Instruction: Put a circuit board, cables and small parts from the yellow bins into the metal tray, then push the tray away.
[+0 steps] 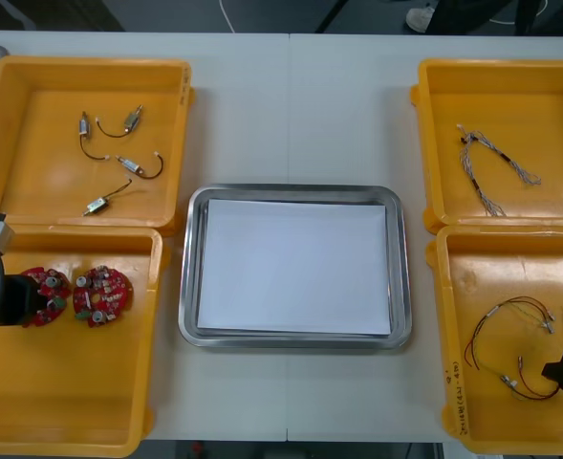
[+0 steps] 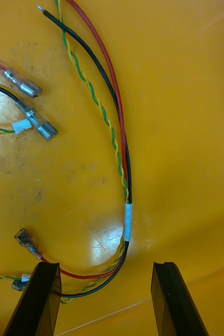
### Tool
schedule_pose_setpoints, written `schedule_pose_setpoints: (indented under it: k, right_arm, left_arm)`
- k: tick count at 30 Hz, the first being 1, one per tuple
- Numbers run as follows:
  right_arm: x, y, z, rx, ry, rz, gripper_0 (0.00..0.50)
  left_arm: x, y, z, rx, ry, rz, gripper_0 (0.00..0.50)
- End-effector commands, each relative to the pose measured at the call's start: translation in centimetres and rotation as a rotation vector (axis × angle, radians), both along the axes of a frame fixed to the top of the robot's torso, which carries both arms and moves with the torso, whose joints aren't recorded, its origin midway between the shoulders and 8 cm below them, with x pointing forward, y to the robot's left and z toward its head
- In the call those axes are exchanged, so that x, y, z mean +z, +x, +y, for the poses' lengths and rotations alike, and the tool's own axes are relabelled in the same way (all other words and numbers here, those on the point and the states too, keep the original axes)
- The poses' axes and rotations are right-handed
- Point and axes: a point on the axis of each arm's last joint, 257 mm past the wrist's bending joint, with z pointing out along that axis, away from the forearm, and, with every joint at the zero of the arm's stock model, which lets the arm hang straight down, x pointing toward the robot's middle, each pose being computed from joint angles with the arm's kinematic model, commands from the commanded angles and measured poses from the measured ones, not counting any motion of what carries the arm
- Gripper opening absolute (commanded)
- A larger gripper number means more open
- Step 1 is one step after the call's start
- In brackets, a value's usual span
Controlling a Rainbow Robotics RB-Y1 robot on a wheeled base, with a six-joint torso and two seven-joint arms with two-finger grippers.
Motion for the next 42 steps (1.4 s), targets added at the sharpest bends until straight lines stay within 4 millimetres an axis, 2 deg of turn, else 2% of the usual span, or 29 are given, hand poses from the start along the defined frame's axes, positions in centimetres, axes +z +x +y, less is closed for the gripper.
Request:
schedule_pose_setpoints:
  k: [1, 12, 36, 38, 39, 40, 42]
  right_arm:
    - [-0.7, 0.6, 1.7, -0.068, 0.046, 0.004, 0.500]
    - [-1.3, 1.0, 1.3, -0.088, 0.022, -0.002, 0.500]
    - [-3.1, 2.0, 1.3, -0.105, 0.038, -0.011, 0.500]
    - [-3.1, 1.9, 1.3, -0.107, 0.039, -0.008, 0.500]
    - [-3.2, 1.8, 1.3, -0.107, 0.040, -0.004, 0.500]
    - [-3.2, 1.8, 1.4, -0.108, 0.042, -0.002, 0.434]
    - [-3.2, 1.8, 1.4, -0.109, 0.042, -0.001, 0.255]
  left_arm:
    - [-1.1, -1.1, 1.5, -0.111, 0.113, 0.028, 0.500]
    - [-2.1, -1.3, 1.2, -0.123, 0.116, 0.033, 0.500]
    - [-2.8, -1.3, 1.0, -0.138, 0.129, 0.022, 0.495]
    - [-2.9, -1.3, 1.1, -0.141, 0.133, 0.015, 0.017]
    - [-3.0, -1.3, 1.2, -0.144, 0.135, 0.014, 0.000]
    - [-3.0, -1.4, 1.2, -0.147, 0.138, 0.016, 0.000]
    - [-3.0, -1.3, 1.2, -0.149, 0.138, 0.015, 0.000]
